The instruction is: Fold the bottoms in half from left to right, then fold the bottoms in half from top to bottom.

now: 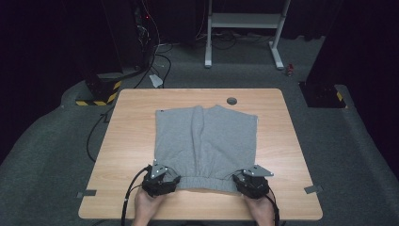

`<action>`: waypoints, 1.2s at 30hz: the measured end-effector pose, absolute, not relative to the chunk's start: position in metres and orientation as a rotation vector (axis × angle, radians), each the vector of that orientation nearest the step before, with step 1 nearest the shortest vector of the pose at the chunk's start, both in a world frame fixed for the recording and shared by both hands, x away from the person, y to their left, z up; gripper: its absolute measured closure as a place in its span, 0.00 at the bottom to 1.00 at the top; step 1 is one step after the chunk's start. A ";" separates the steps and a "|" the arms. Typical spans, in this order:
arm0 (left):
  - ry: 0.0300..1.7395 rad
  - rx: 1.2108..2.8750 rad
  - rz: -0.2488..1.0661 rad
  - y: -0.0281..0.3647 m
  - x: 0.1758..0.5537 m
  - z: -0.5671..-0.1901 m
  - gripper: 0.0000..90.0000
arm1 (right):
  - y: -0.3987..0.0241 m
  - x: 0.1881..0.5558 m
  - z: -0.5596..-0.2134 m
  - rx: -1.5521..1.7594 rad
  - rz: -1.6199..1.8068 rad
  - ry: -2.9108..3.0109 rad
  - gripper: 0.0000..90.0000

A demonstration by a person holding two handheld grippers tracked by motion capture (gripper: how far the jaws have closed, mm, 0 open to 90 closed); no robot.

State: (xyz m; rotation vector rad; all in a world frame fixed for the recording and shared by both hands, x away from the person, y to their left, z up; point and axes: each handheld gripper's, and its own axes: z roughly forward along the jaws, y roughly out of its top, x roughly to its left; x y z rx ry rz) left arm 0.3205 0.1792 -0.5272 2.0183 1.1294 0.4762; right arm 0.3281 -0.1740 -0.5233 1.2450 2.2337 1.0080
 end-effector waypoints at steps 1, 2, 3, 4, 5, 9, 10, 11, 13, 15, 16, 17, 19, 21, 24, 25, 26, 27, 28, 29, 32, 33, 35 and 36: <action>1.130 2.017 0.476 0.179 0.320 -0.527 0.35 | -0.174 0.328 -0.523 1.244 1.009 2.235 0.61; 1.130 2.017 0.476 0.179 0.319 -0.527 0.35 | -0.174 0.327 -0.523 1.244 1.009 2.236 0.61; 1.129 2.018 0.477 0.179 0.318 -0.527 0.35 | -0.174 0.326 -0.523 1.245 1.010 2.237 0.61; 1.127 2.020 0.475 0.179 0.318 -0.527 0.35 | -0.174 0.325 -0.523 1.243 1.009 2.237 0.61; 1.130 2.018 0.472 0.179 0.317 -0.527 0.35 | -0.174 0.323 -0.523 1.243 1.012 2.239 0.61; 1.130 2.018 0.472 0.179 0.315 -0.527 0.35 | -0.175 0.320 -0.523 1.241 1.014 2.241 0.61; 1.133 2.014 0.466 0.179 0.314 -0.527 0.35 | -0.175 0.319 -0.523 1.242 1.016 2.242 0.61; 1.132 2.015 0.464 0.179 0.312 -0.527 0.35 | -0.176 0.319 -0.523 1.235 1.016 2.245 0.61; 1.129 2.015 0.464 0.179 0.310 -0.527 0.35 | -0.176 0.317 -0.523 1.240 1.017 2.246 0.61; 1.130 2.016 0.467 0.178 0.308 -0.527 0.35 | -0.177 0.314 -0.523 1.243 1.018 2.245 0.61; 1.128 2.018 0.466 0.177 0.306 -0.527 0.35 | -0.177 0.312 -0.523 1.244 1.018 2.245 0.61; 1.118 2.024 0.465 0.176 0.305 -0.527 0.35 | -0.177 0.311 -0.523 1.242 1.018 2.246 0.61; 1.108 2.024 0.449 0.177 0.302 -0.527 0.35 | -0.178 0.309 -0.523 1.239 1.018 2.246 0.61; 1.109 2.022 0.440 0.177 0.302 -0.527 0.35 | -0.178 0.308 -0.523 1.244 1.020 2.246 0.61; 1.116 2.012 0.422 0.178 0.303 -0.527 0.33 | -0.179 0.309 -0.522 1.251 1.029 2.252 0.60; 1.118 2.011 0.413 0.178 0.304 -0.526 0.33 | -0.179 0.310 -0.521 1.254 1.028 2.253 0.60; 1.118 2.011 0.413 0.178 0.304 -0.526 0.33 | -0.179 0.310 -0.521 1.254 1.028 2.253 0.60; 1.116 1.985 0.421 0.179 0.304 -0.523 0.33 | -0.178 0.310 -0.517 1.239 1.027 2.239 0.59; 1.116 1.985 0.421 0.179 0.304 -0.523 0.34 | -0.177 0.309 -0.515 1.236 1.033 2.235 0.59; 1.109 1.977 0.432 0.180 0.304 -0.521 0.34 | -0.177 0.309 -0.515 1.236 1.033 2.235 0.59; 1.114 1.961 0.412 0.182 0.310 -0.517 0.35 | -0.171 0.309 -0.508 1.207 1.058 2.228 0.59; 1.121 1.954 0.402 0.184 0.313 -0.516 0.35 | -0.168 0.311 -0.507 1.197 1.070 2.236 0.59; 1.131 1.939 0.378 0.187 0.319 -0.514 0.36 | -0.161 0.313 -0.507 1.194 1.104 2.258 0.59; 1.136 1.935 0.372 0.188 0.322 -0.513 0.37 | -0.153 0.315 -0.507 1.169 1.125 2.283 0.59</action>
